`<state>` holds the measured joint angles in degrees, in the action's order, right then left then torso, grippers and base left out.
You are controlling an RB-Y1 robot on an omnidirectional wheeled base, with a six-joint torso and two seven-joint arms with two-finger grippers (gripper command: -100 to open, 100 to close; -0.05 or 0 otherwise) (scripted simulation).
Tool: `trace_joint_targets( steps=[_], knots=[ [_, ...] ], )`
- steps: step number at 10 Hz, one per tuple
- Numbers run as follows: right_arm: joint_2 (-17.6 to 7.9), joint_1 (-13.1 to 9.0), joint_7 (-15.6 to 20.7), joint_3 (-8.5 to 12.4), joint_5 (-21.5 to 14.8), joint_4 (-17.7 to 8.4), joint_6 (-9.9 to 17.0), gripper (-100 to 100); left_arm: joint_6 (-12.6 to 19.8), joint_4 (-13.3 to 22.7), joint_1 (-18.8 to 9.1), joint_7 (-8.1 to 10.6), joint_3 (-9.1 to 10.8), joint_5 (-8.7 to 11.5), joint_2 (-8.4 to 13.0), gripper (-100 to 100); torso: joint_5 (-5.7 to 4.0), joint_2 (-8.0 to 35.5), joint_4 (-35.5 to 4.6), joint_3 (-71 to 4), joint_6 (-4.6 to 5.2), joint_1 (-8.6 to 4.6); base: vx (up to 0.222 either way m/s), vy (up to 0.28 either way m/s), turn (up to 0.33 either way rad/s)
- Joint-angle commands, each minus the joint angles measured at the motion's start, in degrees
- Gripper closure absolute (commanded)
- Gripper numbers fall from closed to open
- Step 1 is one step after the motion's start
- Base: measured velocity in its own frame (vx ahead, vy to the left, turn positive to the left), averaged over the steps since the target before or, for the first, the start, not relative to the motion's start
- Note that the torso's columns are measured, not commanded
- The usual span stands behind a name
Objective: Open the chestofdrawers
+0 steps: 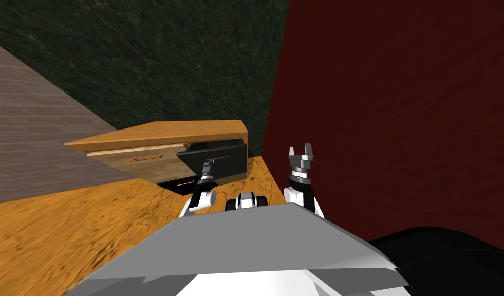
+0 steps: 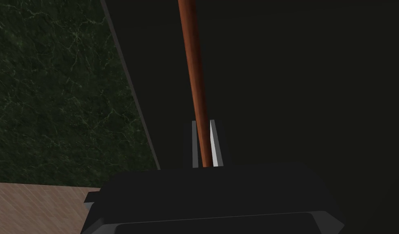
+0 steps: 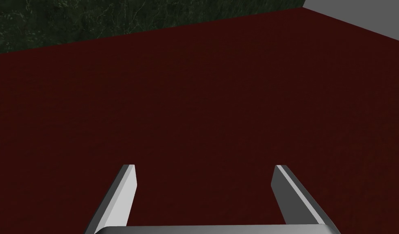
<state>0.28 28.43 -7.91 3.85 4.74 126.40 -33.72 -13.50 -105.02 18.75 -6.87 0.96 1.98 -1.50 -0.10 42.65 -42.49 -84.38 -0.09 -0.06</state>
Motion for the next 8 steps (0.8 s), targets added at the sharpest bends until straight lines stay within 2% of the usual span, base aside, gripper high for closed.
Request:
trace_joint_targets(
  steps=[1,2,3,4,5,7,8],
  knots=[
    [0.00,0.00,0.00,0.00,0.00,0.00,0.00,0,-0.20,-0.71,-0.41,-0.16,-0.07,-0.04,-0.02,100,-0.03,0.09,-0.05,0.07,0.04,-0.10,-0.196,-0.033,0.015],
    [0.00,0.00,0.00,0.00,0.00,0.00,0.00,0,0.12,-0.33,-0.06,-0.23,-0.16,-0.12,-0.25,100,-0.07,0.12,-0.11,0.08,0.03,-0.13,-0.087,-0.013,-0.005],
    [0.00,0.01,0.00,0.00,0.00,0.00,0.00,0,0.26,2.76,-2.72,1.55,0.37,0.51,2.53,-100,-0.09,-0.26,-0.07,-0.14,0.03,-0.05,-0.085,-0.067,0.008],
    [0.00,0.01,0.00,0.00,0.00,0.00,0.00,0,0.26,4.12,-3.78,1.55,0.37,0.51,2.53,-100,-0.03,-0.38,0.10,-0.22,0.08,-0.16,-0.083,-0.079,0.011],
    [0.00,0.01,0.00,0.00,0.00,0.00,0.00,0,0.22,5.58,-5.61,3.35,0.98,1.16,4.66,-100,0.03,-0.46,0.20,-0.26,0.09,-0.09,-0.087,-0.089,0.013],
    [0.00,0.02,0.00,0.00,0.00,0.00,0.00,0,0.22,8.33,-7.70,3.35,0.98,1.16,5.35,-100,0.11,-0.48,0.21,-0.25,0.15,0.12,-0.051,-0.047,0.008],
    [0.00,0.02,0.00,0.00,0.00,0.00,0.00,0,0.17,9.92,-9.70,5.14,1.60,1.81,7.93,-100,0.15,-0.56,0.24,-0.31,0.13,0.20,-0.062,-0.049,-0.004]
  ],
)
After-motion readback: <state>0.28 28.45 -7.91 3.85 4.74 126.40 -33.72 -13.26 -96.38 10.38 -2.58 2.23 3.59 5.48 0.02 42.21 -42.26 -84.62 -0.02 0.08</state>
